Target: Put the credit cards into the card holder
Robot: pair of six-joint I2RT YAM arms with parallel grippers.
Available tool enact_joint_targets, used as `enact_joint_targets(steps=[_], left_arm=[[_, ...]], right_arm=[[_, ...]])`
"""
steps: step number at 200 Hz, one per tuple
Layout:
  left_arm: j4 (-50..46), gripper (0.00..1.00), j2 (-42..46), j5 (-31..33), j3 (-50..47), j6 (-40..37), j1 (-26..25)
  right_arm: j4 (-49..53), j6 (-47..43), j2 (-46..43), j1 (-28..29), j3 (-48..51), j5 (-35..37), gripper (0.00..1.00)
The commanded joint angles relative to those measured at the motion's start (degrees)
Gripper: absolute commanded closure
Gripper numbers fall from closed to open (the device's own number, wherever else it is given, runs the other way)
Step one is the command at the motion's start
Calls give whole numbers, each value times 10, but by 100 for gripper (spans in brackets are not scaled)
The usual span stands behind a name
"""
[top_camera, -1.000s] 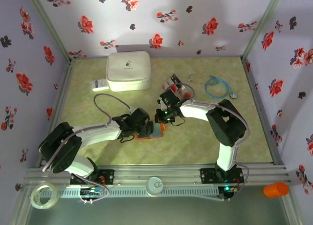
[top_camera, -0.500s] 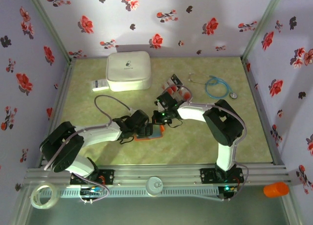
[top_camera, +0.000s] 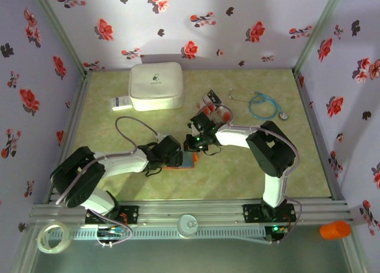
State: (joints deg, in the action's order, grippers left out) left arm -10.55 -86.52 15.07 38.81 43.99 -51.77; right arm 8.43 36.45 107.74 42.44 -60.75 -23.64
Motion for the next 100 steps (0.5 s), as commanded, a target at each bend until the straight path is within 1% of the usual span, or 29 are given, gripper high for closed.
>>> enact_joint_targets(steps=[1, 12, 29, 55, 100], left_arm=[[15, 15, -16, -9, -16, -9, -3], [16, 16, -15, -9, -18, -8, -3], [18, 16, -13, -10, -19, -8, -3], [18, 16, -9, -9, -20, -9, -3], [18, 17, -5, -9, -23, -9, -2]], right_arm=[[19, 4, -27, 0, 3, 12, 85], [22, 5, -36, -2, 4, 17, 78], [23, 7, -46, -5, 8, 24, 73], [10, 18, -48, -6, 20, 26, 70], [-14, 32, -33, -4, 32, 18, 68]])
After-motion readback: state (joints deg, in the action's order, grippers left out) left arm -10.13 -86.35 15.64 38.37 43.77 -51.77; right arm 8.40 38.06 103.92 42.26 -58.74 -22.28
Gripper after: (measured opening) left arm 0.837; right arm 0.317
